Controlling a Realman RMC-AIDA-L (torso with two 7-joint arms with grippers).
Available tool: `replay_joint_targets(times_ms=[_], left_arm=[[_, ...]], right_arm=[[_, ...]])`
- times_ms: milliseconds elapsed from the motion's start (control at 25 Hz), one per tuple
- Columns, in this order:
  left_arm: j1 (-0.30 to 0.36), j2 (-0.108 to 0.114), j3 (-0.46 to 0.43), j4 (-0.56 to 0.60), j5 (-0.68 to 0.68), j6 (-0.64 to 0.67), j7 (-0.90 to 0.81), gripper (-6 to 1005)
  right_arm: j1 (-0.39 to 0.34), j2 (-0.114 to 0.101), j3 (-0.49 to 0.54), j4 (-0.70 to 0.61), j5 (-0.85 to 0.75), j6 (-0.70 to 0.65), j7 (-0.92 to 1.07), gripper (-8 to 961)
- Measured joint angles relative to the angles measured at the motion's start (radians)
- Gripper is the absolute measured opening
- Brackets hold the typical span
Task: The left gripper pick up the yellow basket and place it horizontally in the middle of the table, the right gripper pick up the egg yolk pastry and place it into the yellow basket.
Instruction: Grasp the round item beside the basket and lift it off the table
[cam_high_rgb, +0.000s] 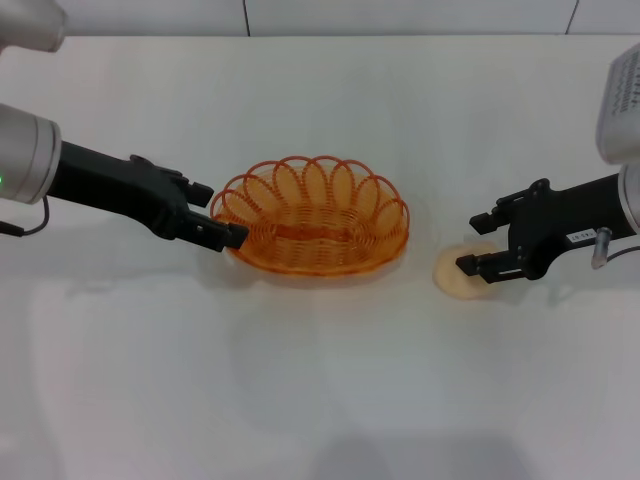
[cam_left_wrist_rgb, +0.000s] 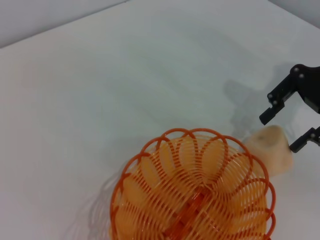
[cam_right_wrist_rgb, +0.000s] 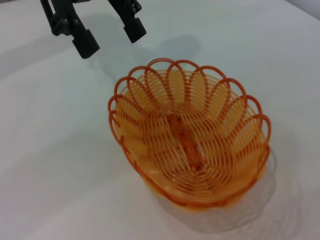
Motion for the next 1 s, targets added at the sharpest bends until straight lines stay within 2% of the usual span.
replay_joint_targets(times_ms=[560,1000], left_arm=[[-0.002,0.001,-0.001,-0.006,0.0,-0.006,0.0,858],[-0.003,0.001,-0.007,-0.006,0.0,-0.007,0.0,854]], right_arm=[[0.003,0.002,-0.017,0.005,-0.002,0.007,0.003,480],[0.007,0.0,-0.018,-0.002,-0.002,-0.026,0.027,331]])
